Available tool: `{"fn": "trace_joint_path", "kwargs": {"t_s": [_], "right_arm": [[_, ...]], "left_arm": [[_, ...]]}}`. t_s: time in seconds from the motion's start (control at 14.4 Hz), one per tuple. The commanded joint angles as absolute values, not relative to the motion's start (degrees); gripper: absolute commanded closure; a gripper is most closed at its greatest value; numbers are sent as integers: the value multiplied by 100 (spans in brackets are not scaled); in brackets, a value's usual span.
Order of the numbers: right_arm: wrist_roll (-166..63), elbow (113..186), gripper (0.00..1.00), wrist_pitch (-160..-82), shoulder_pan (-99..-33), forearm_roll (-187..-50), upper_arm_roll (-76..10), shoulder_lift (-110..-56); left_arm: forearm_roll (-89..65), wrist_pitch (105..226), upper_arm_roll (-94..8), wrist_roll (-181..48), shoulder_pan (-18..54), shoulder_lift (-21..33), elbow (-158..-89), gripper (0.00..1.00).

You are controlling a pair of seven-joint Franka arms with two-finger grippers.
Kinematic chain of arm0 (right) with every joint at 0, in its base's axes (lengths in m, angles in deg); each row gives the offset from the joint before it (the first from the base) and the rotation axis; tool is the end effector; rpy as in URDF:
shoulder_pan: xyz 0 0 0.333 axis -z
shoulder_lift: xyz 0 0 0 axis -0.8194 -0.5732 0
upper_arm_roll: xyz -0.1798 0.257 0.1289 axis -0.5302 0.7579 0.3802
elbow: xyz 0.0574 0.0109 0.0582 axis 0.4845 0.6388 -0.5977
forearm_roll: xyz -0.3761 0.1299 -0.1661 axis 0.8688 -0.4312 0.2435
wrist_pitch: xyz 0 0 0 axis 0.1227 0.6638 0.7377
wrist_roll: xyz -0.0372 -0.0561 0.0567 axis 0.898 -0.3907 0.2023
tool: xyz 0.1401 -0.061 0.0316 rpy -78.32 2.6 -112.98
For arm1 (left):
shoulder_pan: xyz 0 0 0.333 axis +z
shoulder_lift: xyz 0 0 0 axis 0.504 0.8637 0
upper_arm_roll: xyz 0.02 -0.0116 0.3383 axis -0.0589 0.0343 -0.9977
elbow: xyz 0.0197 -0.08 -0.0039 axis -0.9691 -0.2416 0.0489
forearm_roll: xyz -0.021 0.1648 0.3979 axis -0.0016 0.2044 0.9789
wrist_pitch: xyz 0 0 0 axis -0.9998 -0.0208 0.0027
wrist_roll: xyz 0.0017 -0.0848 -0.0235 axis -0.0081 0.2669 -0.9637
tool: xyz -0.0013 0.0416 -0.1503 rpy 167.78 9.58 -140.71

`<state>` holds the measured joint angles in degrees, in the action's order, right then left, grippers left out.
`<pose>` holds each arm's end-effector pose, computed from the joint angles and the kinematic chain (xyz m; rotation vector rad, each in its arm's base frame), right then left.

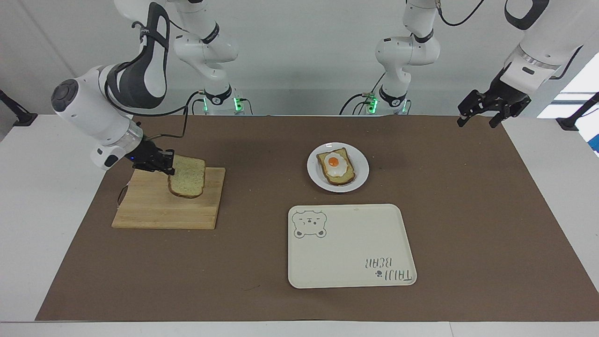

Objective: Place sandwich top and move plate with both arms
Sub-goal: 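Close the right gripper on the bread slice edge and lift it, then carry the bread slice with the right gripper over the egg toast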

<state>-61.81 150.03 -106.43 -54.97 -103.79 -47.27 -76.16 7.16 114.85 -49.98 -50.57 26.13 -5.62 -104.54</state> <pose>0.6164 -0.0368 0.4062 -2.8507 -0.1495 0.1577 0.5786 -0.0154 0.6102 3.0361 -0.0117 -0.0279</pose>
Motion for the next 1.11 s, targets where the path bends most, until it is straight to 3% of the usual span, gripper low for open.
{"fn": "trace_joint_path", "kwargs": {"t_s": [0.0, 0.55, 0.76, 1.04], "right_arm": [[-5821, 14961, 100, -10575, -5668, -10558, -4430, -7627], [-3861, 15110, 100, -11093, -7171, -11206, -4395, -7565], [-3212, 15339, 100, -11996, -7935, -11515, -4395, -7618], [-2893, 15365, 100, -12499, -8586, -11981, -4395, -7741]], "left_arm": [[666, 11411, -4985, -5015, 2657, -654, -10498, 0], [666, 11411, -4985, -5015, 2657, -654, -10498, 0], [666, 11411, -4985, -5015, 2657, -654, -10498, 0], [666, 11403, -4985, -5015, 2657, -654, -10498, 0]]}}
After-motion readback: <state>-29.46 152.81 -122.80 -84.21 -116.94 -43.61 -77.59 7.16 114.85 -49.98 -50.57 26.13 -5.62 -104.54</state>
